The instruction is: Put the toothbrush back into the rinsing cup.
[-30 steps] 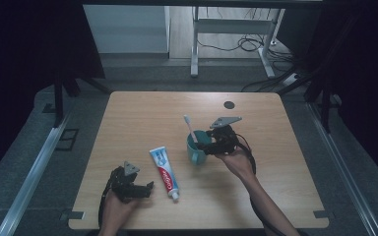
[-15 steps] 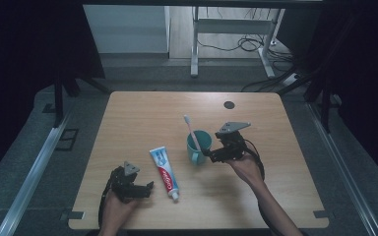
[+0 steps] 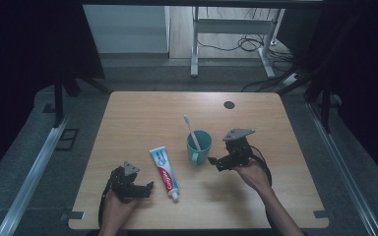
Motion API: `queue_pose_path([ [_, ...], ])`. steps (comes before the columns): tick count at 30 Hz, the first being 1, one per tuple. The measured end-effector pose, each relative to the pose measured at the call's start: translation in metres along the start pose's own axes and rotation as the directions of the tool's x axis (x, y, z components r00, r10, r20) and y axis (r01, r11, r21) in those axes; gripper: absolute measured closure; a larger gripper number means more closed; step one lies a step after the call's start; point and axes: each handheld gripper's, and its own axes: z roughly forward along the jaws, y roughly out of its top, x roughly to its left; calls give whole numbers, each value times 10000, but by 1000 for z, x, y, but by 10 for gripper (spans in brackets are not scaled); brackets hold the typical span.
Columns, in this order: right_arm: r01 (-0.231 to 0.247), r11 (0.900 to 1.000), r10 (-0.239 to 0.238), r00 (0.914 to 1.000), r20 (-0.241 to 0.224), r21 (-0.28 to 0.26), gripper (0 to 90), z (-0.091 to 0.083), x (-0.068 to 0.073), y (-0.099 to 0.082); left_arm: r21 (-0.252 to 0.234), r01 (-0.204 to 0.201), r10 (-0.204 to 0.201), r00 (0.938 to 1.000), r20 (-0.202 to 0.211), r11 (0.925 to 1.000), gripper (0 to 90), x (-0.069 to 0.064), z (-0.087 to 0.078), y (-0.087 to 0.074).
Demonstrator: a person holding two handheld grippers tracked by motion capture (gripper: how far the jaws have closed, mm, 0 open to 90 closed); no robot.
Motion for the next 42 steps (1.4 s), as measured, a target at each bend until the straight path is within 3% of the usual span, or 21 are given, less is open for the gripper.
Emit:
queue_pose_path([
  [20, -33, 10000, 30, 9995, 330, 74, 0, -21, -4, -35, 10, -10, 10, 10000, -6, 10000, 0, 0, 0, 0],
  [42, -737, 9971, 723, 9947, 727, 173, 0, -32, -8, -88, 8, -61, 61, 10000, -1, 10000, 0, 0, 0, 0],
])
